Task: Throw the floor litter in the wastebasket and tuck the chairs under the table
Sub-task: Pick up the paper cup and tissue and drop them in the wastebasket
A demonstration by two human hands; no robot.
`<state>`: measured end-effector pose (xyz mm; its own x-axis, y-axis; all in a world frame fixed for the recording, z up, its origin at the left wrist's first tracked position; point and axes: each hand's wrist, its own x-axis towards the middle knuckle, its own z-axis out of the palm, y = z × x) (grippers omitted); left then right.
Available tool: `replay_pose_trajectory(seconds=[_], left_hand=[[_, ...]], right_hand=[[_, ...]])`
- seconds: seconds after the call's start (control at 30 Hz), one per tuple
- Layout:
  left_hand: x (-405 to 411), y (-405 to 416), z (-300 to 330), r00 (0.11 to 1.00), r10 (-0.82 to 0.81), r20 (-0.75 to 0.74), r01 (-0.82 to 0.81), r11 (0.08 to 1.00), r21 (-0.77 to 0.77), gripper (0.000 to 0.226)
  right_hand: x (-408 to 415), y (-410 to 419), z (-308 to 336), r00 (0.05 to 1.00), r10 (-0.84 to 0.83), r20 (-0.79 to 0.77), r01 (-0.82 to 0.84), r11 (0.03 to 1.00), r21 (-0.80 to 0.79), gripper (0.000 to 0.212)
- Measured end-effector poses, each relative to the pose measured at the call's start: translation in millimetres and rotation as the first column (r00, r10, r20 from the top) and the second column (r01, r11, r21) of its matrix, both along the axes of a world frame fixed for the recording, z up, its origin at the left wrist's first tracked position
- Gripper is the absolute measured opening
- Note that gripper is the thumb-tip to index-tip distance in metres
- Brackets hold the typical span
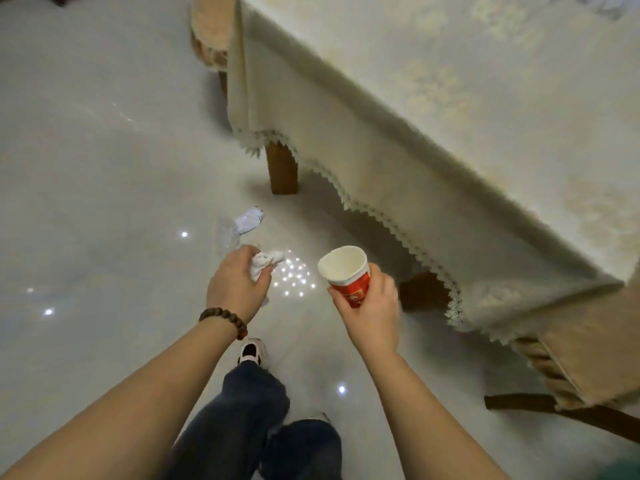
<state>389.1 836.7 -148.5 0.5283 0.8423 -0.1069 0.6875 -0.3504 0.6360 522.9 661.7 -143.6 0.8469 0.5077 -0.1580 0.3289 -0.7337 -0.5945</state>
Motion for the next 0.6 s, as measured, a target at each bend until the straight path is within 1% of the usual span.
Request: replay_pose_trajectory(seconds=[0.07, 0.17, 0.3, 0.47, 0.6], left_hand=[[-36, 9, 28, 0.998, 0.056, -0.023, -0.056, 0.998, -0.005, 0.016], [-86, 29, 64, 0.989, 0.145, -0.042, -0.146, 0.989, -0.031, 0.012], [-140, 81, 97, 0.962, 0.271, 0.015, -0.271, 0.963, -0.013, 0.012], [-196, 177, 115, 0.927, 0.372, 0.043, -0.372, 0.928, 0.003, 0.013], [-241, 269, 125, 0.915, 0.403, 0.033, -0.403, 0.915, -0.005, 0.013]], right_hand=[[-17, 19, 27, 0.998, 0.054, 0.011, -0.055, 0.998, 0.016, 0.077], [-45, 49, 59, 0.989, 0.142, 0.035, -0.143, 0.990, 0.021, 0.076], [-82, 108, 85, 0.970, 0.235, 0.062, -0.237, 0.971, 0.017, 0.077], [-129, 224, 102, 0.944, 0.323, 0.072, -0.327, 0.943, 0.054, 0.077], [-175, 335, 113, 0.928, 0.366, 0.074, -0.370, 0.926, 0.066, 0.079]])
